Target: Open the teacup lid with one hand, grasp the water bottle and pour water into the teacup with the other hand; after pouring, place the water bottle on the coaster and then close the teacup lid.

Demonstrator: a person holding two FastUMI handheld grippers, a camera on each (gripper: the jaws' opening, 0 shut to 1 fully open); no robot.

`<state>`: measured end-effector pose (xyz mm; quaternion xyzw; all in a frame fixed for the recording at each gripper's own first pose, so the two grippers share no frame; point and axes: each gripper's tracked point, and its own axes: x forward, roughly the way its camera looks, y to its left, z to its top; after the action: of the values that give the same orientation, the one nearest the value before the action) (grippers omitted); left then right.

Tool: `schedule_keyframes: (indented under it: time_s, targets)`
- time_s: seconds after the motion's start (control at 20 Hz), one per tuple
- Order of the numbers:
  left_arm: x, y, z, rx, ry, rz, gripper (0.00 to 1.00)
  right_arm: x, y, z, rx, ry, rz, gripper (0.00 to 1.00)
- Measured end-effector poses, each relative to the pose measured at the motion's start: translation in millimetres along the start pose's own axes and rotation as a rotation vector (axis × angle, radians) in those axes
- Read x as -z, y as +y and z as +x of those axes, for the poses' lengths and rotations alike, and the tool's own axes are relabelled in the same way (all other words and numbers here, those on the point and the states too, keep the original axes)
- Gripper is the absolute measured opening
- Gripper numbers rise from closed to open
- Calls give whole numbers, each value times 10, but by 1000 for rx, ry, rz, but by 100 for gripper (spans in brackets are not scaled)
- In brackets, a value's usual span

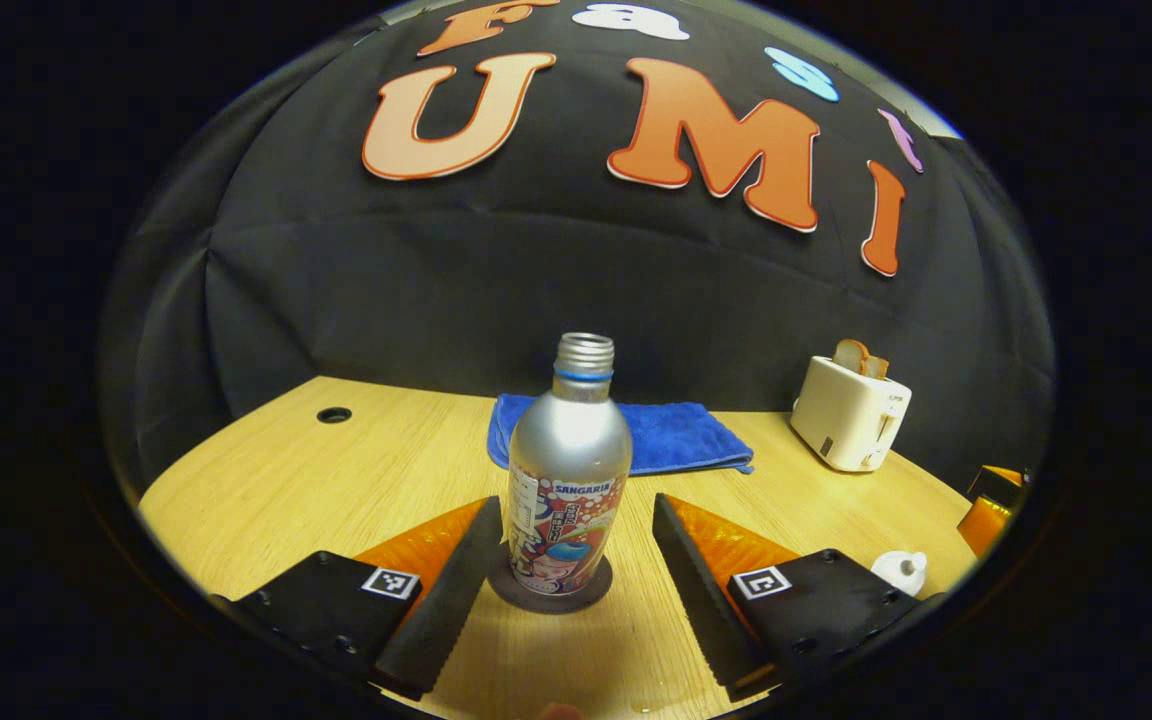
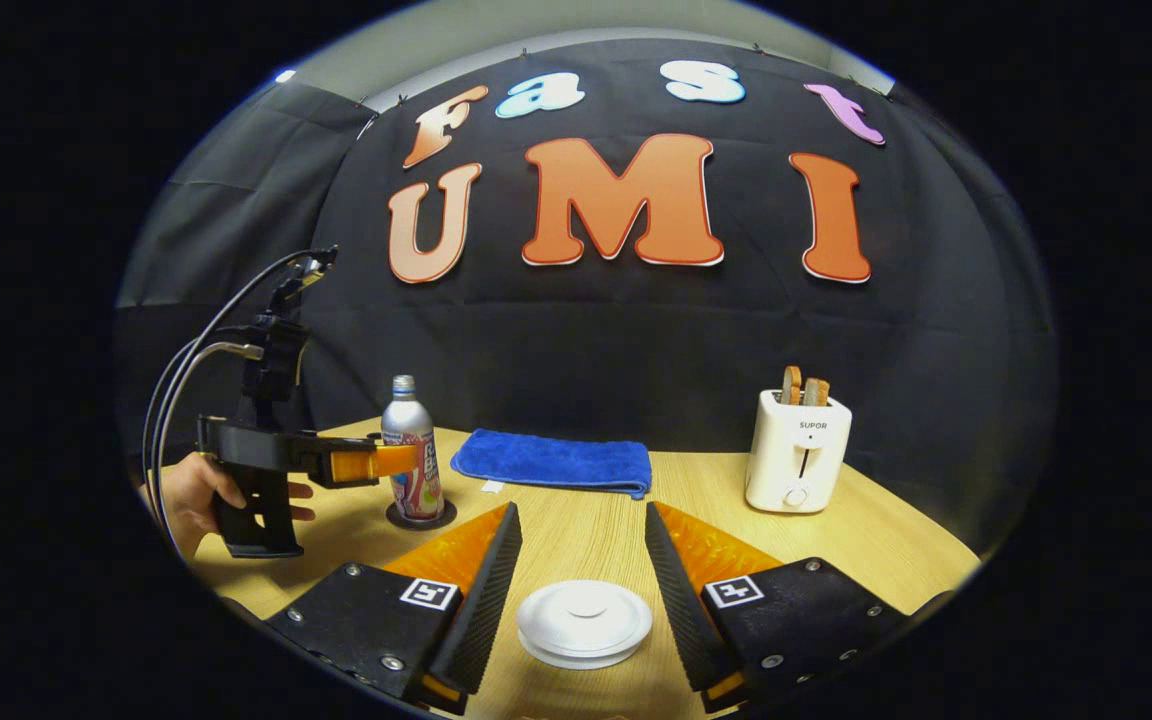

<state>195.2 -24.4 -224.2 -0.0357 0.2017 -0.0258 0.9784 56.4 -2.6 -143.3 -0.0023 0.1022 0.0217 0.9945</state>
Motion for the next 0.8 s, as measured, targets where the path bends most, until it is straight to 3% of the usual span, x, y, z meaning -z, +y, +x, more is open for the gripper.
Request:
schedule_keyframes:
  time_s: [0.35,0.5,0.8]
  targets:
    - [-694,-84,-883,-23,-228,47,98,-357,169,-206,1,-66,1,76]
    - [-824,-101,-1271,-43,-280,63,98,-488,226,-295,7,-102,30,87]
    - [-894,11,-1929,-110,-370,83,98,-445,310,-504,21,-111,-7,89]
